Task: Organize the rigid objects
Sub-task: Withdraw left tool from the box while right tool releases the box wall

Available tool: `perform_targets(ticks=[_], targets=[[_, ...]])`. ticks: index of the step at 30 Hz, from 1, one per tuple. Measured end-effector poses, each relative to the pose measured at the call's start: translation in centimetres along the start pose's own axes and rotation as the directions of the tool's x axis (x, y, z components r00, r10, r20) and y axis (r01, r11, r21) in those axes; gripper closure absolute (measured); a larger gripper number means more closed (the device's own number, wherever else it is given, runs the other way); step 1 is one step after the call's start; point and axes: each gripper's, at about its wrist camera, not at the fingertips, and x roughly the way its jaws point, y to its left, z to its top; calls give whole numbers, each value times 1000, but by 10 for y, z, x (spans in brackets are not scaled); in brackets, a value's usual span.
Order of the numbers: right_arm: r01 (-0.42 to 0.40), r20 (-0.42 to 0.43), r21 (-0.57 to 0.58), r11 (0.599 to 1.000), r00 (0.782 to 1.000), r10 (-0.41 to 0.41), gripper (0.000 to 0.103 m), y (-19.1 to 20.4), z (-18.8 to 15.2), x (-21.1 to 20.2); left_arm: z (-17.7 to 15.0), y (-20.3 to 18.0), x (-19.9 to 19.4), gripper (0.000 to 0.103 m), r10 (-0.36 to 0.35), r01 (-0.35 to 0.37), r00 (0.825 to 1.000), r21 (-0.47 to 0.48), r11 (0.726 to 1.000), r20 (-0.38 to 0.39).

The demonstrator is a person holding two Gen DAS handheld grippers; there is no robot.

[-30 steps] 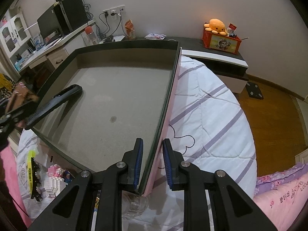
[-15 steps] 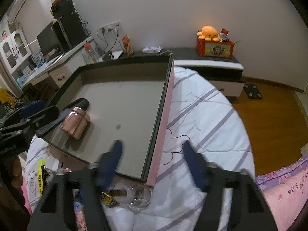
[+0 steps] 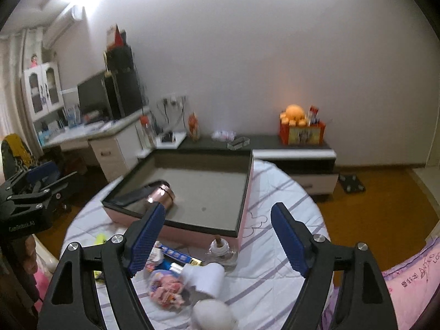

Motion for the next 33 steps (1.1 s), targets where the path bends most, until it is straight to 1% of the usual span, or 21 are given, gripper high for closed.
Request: perform_targets(ticks=[2,6,8,9,11,12,15,20,27,29,33], targets=[[4,56,2,1000,998,-4,19,5,-6,-18,-4,-1,-13,0,-1,1,1000,9,1000,0],[7,120,-12,1000,993,-6,17,17,-15,-42,-12,-6,-41,0,9,-11,999,52,999,42],[18,151,-30,999,988,-13,17,23,-19,-53,-15,-6,-54,0,18,-21,998,56,998,59],[20,167,-39,999,986,-13,17,27,-21,-60,-16,-6,-60,0,12,-16,998,57,998,70],[31,196,-48,998,980,-21,10,33,-23,-69,-17,-5,-74,0,20,-24,995,51,998,94],[43,208,-55,998,978,-31,0,35,-24,-74,-18,-6,-77,0,15,-20,995,50,999,103],[55,243,-63,996,969,-38,0,41,-27,-89,-23,-5,-86,0,17,-23,993,54,998,113],[66,233,-53,996,971,-52,0,43,-34,-99,-33,-1,-93,0,32,-37,995,52,998,97],[71,190,-68,995,980,-57,0,46,-47,-95,-46,11,-94,0,60,-62,996,25,998,68],[73,183,-71,995,981,-59,0,47,-49,-93,-49,14,-91,0,55,-56,997,20,998,53],[73,141,-73,995,988,-62,0,47,-53,-80,-57,19,-77,0,50,-50,999,11,999,10]])
